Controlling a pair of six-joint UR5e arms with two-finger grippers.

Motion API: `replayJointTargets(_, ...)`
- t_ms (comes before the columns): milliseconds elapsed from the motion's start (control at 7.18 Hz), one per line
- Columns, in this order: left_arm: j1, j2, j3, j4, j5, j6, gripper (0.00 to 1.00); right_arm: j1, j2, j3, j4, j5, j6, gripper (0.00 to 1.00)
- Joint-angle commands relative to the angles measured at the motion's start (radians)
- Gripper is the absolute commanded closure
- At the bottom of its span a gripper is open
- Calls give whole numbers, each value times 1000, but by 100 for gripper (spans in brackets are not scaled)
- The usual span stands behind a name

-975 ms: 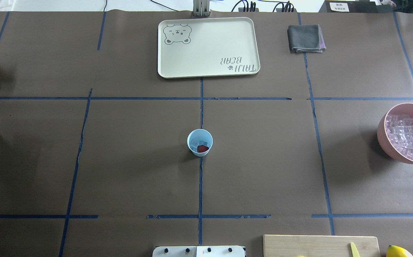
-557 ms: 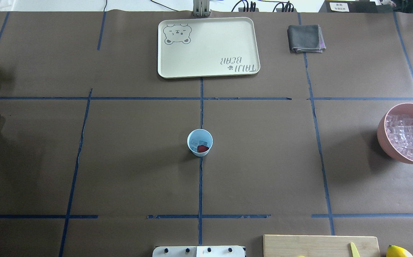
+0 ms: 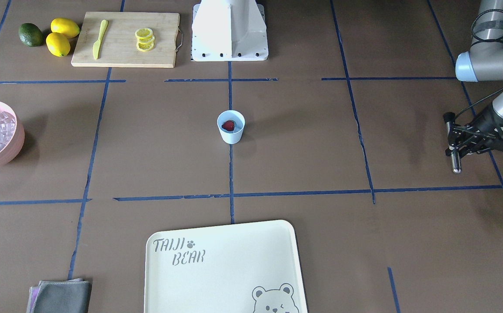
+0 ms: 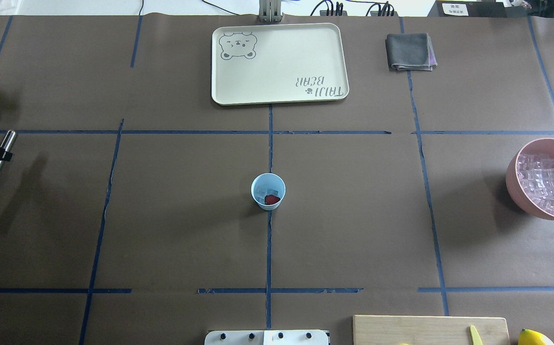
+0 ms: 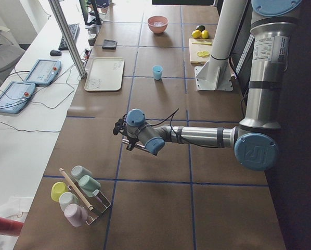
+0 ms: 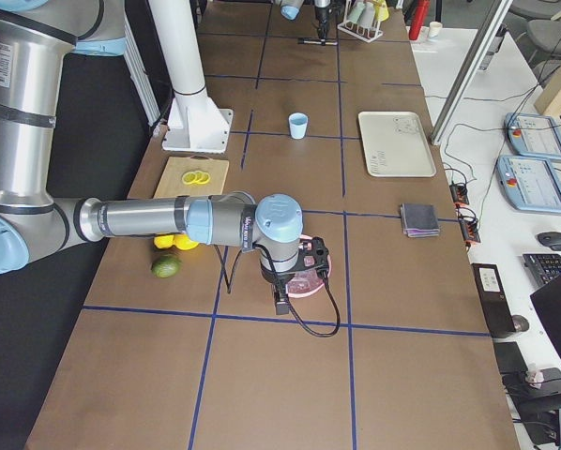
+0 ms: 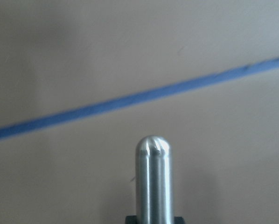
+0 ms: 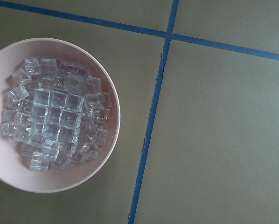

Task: Mash ice and strawberries in cup
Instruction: 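Grasp the muddler with the left gripper and lift it upright, then carry the upright muddler with the left gripper over the cup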

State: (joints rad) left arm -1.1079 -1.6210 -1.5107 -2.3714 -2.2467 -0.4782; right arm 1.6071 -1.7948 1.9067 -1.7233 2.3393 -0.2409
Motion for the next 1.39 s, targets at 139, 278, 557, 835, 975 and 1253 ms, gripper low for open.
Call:
replayJointTargets(139,6,-158,-71,-329,-10,-88,97,-1,0,0,1,0,-1,1)
replayJointTargets(278,8,-210,-89,-383,-8,-185,100,-1,0,0,1,0,0,1)
replayJointTargets(557,69,-324,-106,-468,2,-218,100,0,0,6,1,0,2,1)
replayJointTargets(835,242,-382,-111,-610,210,-218,100,0,2,8,1,0,2,1)
replayJointTargets(975,355,-382,-99,-729,377,-215,100,0,2,9,1,0,2,1)
replayJointTargets(1253,483,-422,-89,-814,612,-188,100,4,2,15,1,0,0,1)
